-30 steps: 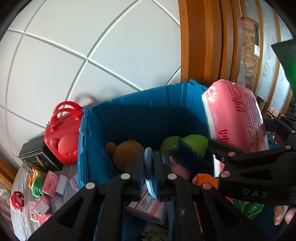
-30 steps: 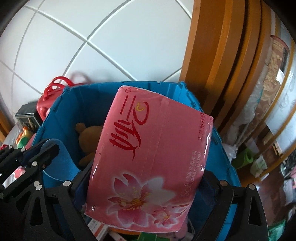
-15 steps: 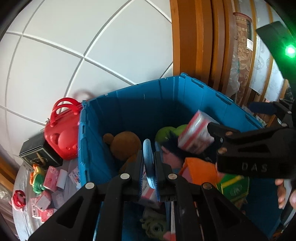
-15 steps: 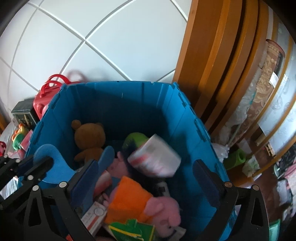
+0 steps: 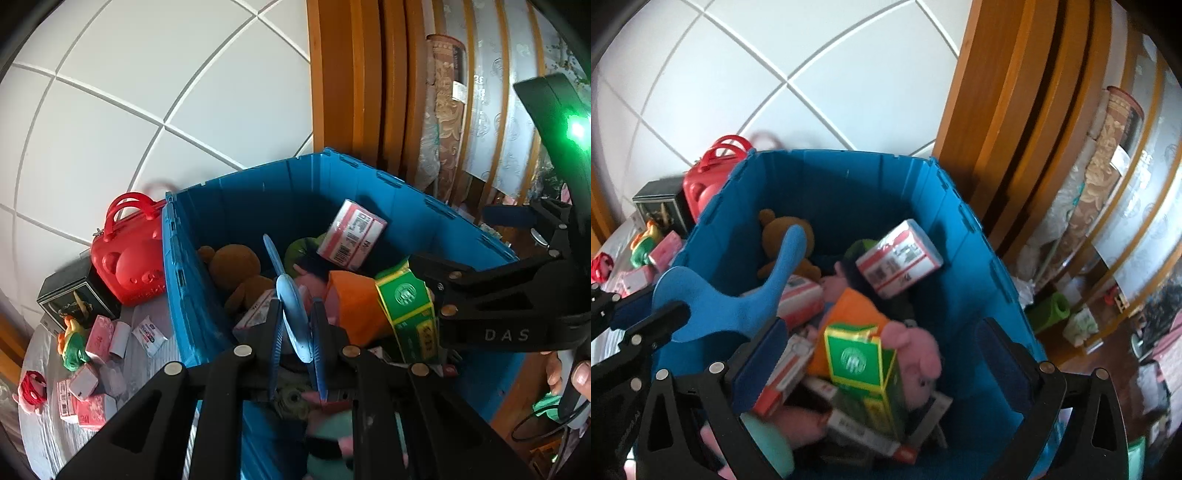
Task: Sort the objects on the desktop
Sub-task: 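Open both tools to drop the blue toy and tissue pack into the bin, then move both tools back over the objects on the bed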
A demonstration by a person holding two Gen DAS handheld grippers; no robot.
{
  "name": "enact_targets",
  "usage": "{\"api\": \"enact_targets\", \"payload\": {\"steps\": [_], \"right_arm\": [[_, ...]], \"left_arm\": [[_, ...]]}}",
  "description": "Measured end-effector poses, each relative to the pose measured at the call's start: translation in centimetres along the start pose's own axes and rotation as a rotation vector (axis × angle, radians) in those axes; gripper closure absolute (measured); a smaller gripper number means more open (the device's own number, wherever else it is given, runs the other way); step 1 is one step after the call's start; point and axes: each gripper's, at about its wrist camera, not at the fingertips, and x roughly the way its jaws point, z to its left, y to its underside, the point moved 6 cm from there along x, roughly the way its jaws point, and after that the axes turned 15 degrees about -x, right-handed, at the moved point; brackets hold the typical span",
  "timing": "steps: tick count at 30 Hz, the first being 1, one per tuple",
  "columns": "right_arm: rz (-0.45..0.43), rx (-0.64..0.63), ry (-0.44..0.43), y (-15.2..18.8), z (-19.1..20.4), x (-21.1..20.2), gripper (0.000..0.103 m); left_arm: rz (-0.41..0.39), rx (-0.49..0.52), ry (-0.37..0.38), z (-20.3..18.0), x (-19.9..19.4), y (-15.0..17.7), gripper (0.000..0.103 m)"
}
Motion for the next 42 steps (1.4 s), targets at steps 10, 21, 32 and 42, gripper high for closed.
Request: {"api": "enact_targets", "payload": {"steps": [10,21,32,42], "right_arm": [[-0.025,0.023,-0.008,3.7,2.1,-3.6,0.0],[-0.008,0.066,-0.023,6.2,2.7,-3.7,0.0],[-0.029,0.097,-0.007,7.2,1.3,-4.7,0.0],[-0.074,0.106,-0.043,7.2,2.7,-5.9,0.0]], "left_arm": [[-0.006,-0.001,0.052,0.1,-3.5,3.7,0.088],[-0.145,-0.001,0.01,0.1,-5.4,3.7,0.087],[-0.275,0.015,0.018,-1.0,-8.1,3.6,0.087],[-0.219,0.013,0.001,1.6,-7.5,4.9,0.087]]}}
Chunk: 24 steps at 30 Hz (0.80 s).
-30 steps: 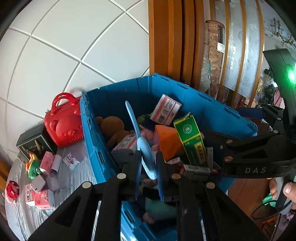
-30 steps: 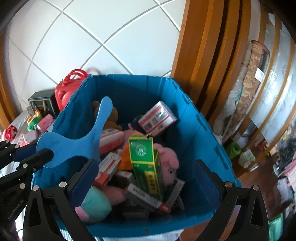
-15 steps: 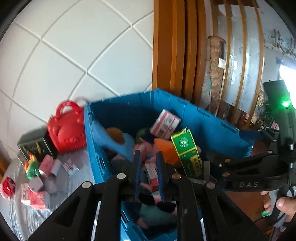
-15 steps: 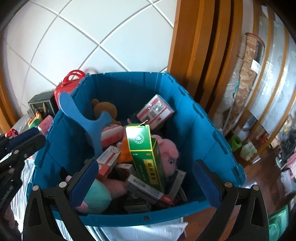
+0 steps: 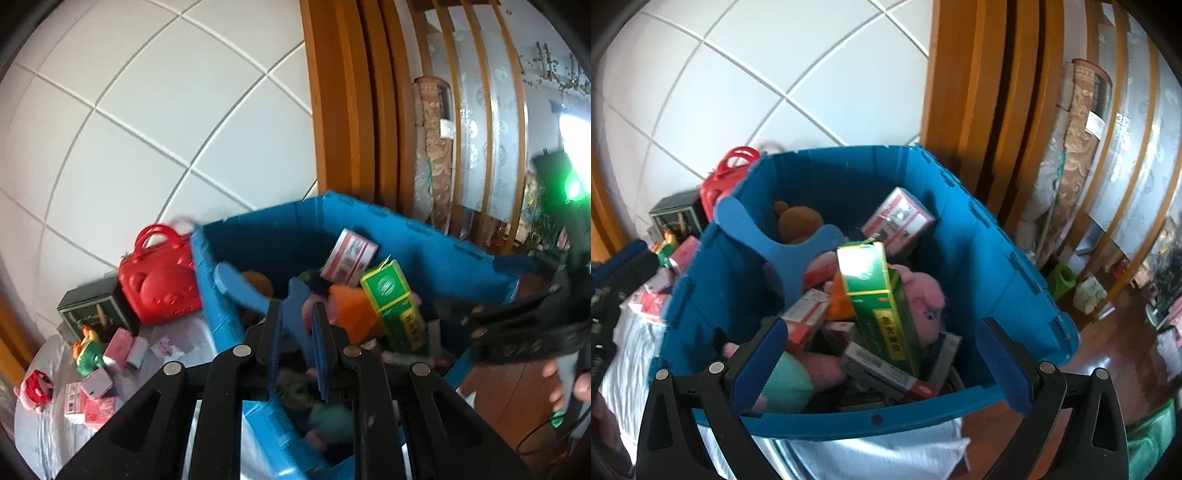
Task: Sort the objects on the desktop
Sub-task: 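Move both tools back over the objects on the bed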
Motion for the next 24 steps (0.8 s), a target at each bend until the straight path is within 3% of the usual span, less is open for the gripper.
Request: {"api": "enact_targets", "payload": {"steps": [3,4,5,7,10,15,19,24], "right_arm": [[-0.035,-0.027,-0.04,-0.8,2.6,-0.3,0.0],[-0.049,-0.04,-0.06,-1.3,3.9,-0.4,0.0],[-0.057,-0.049,-0.074,-1.6,4.9,-0.4,0.0],[-0.076,-0.068,-0.117,-2.6,7.3,-0.2,0.0],[-0.11,-0.091,-0.18,-4.4,11.3,-0.1,0.0],[-0.164,-0.14,-0.278,-7.5,19.3,0.1,0.0],[-0.154,-0.188,-0.331,-9.0,25.9,1.7,0.0],[-0.101,-0.208,-0.373,-10.0,32.9,5.4,0.0]], "left_arm": [[0.026,-0.013,-0.025,3.2,0.2,1.1,0.083],[0.038,-0.026,-0.022,4.5,0.1,1.5,0.063],[0.064,-0.054,-0.021,6.4,0.2,2.0,0.03],[0.086,-0.102,-0.051,9.7,0.0,2.8,0.009],[0.085,-0.164,-0.19,16.0,-1.0,4.1,0.009],[0.116,-0.298,-0.318,27.0,-2.4,6.9,0.009],[0.157,-0.332,-0.458,35.9,-3.1,9.3,0.009],[0.194,-0.34,-0.524,43.3,-3.2,11.0,0.009]]}}
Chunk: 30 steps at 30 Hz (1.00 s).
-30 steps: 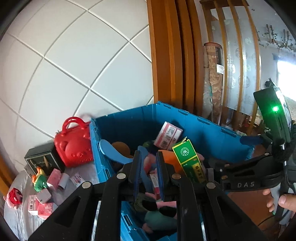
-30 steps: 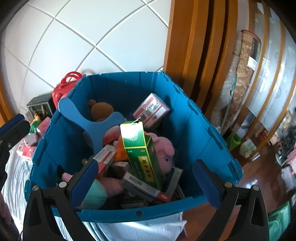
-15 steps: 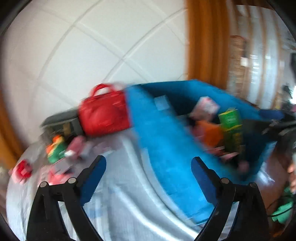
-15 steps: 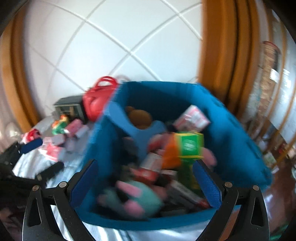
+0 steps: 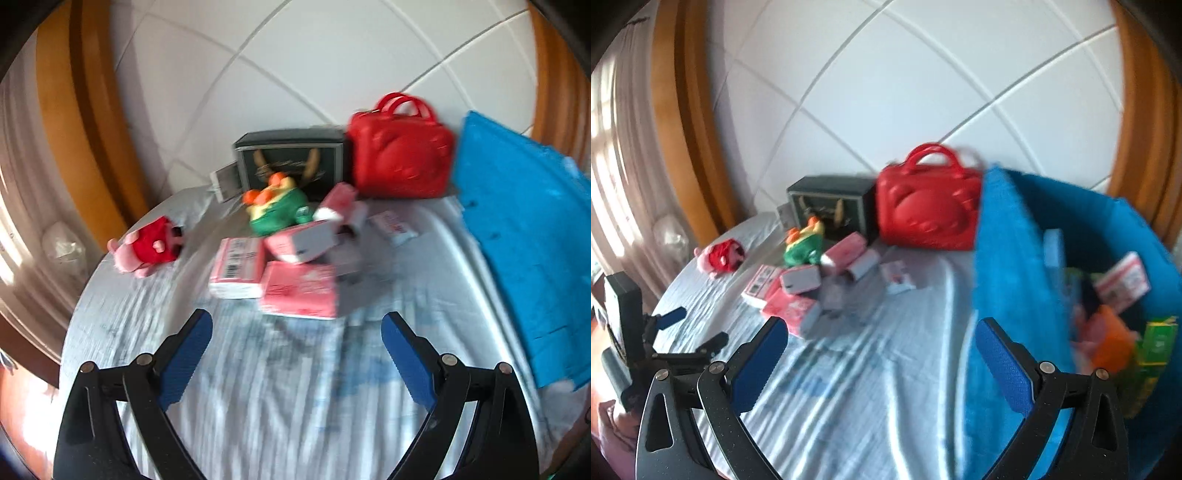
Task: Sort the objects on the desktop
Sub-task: 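Move both tools back over the objects on the bed, then grasp a pink tissue pack with the left tool while the right grasps another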
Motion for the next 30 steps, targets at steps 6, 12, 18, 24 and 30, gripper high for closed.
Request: {"api": "enact_targets", "payload": {"steps": [6,12,18,24,30], "right_arm": [[0.107,0.054,-0.045,-0.3,3.0,7.3,0.0],[0.206,0.066,-0.053,0.2,3.6,12.4,0.0],[0.305,0.081,-0.074,1.8,2.8,17.9,0.0],[0.398,0.13,-0.1,3.5,1.9,24.4,0.0],[0.454,0.105,-0.111,3.7,1.9,28.5,0.0]], "left_arm": [[0.051,-0.007,-0.029,4.8,4.0,-1.3,0.009],[0.099,-0.087,-0.028,9.2,8.5,-2.7,0.009],[0.184,-0.139,-0.113,13.2,15.4,-3.7,0.009],[0.234,-0.107,-0.105,11.2,21.5,-5.1,0.009],[0.286,-0.052,-0.116,8.4,27.9,-6.7,0.009]]}}
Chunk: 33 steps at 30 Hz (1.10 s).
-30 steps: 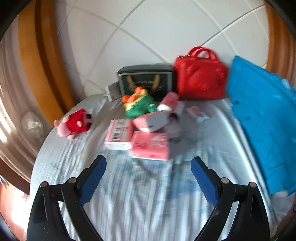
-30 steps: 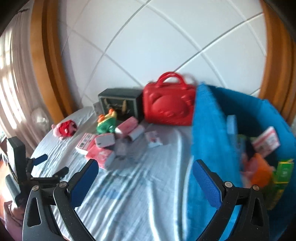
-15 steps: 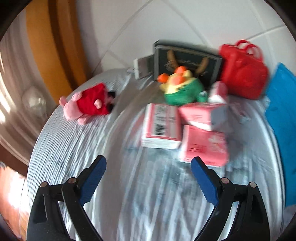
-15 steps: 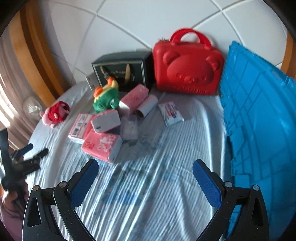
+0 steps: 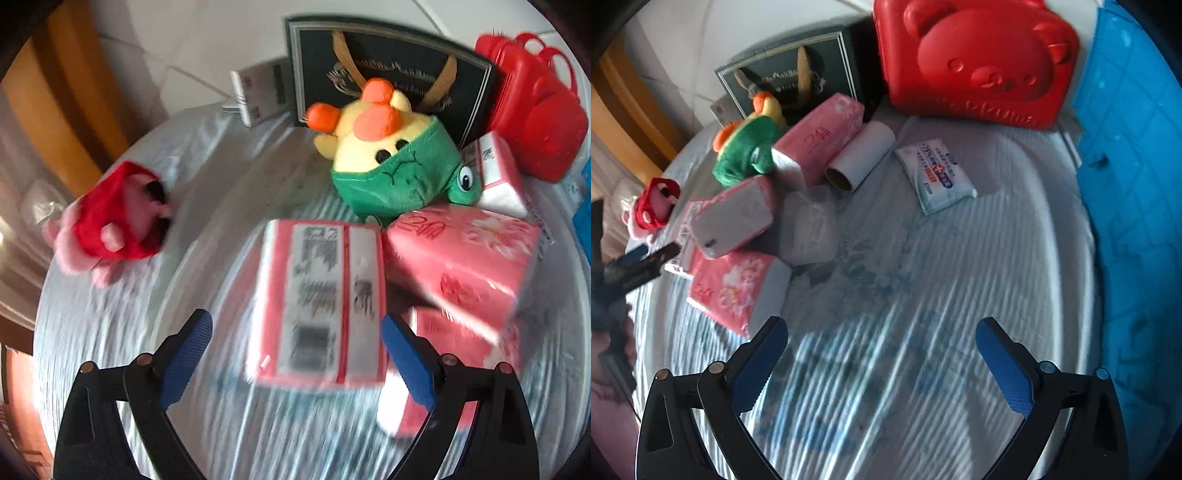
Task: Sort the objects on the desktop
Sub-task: 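Grasp a pink tissue pack with the left tool while the right grasps another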
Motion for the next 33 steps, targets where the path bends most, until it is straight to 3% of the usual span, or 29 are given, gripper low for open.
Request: {"api": "enact_targets", "payload": {"steps": [3,6,7,8,10,15,16,17,19,21,23,25,27,28,29,33], "right_arm": [[0.022,-0.034,-0.007,-0.7,0.7,1.3,0.0],[0.04,-0.084,-0.036,-1.4,2.7,2.7,0.0],[0.045,-0.102,-0.051,-1.6,3.6,3.2,0.0],[0.049,-0.112,-0.058,-1.9,4.2,3.7,0.0],[0.05,-0.133,-0.078,-2.3,5.4,4.4,0.0],[0.05,-0.182,-0.099,-2.9,7.9,5.6,0.002],[0.058,-0.195,-0.091,-2.9,8.3,5.9,0.02],[0.073,-0.208,-0.089,-2.8,8.8,6.3,0.049],[0.081,-0.214,-0.097,-2.6,9.6,6.4,0.056],[0.089,-0.227,-0.121,-2.2,10.8,6.2,0.055],[0.118,-0.243,-0.274,-1.2,13.5,6.1,0.055],[0.146,-0.332,-0.326,0.1,16.6,6.2,0.051],[0.127,-0.412,-0.271,0.3,18.3,6.1,0.026],[0.11,-0.431,-0.247,0.1,18.7,6.0,0.004],[0.088,-0.455,-0.216,-0.3,18.9,5.8,0.0],[0.028,-0.579,-0.113,-2.0,18.9,5.4,0.0]], "left_arm": [[0.043,0.019,0.007,-1.1,2.5,-0.2,0.007],[0.097,0.024,-0.053,-1.0,5.7,0.0,0.007],[0.108,-0.004,-0.029,-0.8,5.9,0.0,0.012],[0.13,-0.056,0.008,-0.1,5.9,0.0,0.013],[0.121,-0.068,-0.018,1.2,5.1,0.7,0.013],[0.123,-0.121,-0.022,5.4,0.9,6.2,0.013],[0.134,-0.135,-0.029,6.1,0.2,7.7,0.013],[0.147,-0.153,-0.032,6.8,-0.6,9.4,0.013],[0.171,-0.184,-0.038,7.6,-1.4,11.5,0.013],[0.167,-0.194,-0.051,8.0,-2.2,12.8,0.013],[0.161,-0.182,-0.075,8.1,-2.6,13.3,0.013],[0.151,-0.186,-0.086,8.3,-2.8,13.2,0.013],[0.138,-0.195,-0.084,8.3,-3.3,13.0,0.013],[0.133,-0.194,-0.08,8.4,-3.5,12.9,0.013],[0.125,-0.187,-0.075,8.2,-3.8,12.8,0.013],[0.112,-0.177,-0.064,6.7,-3.4,12.1,0.013]]}}
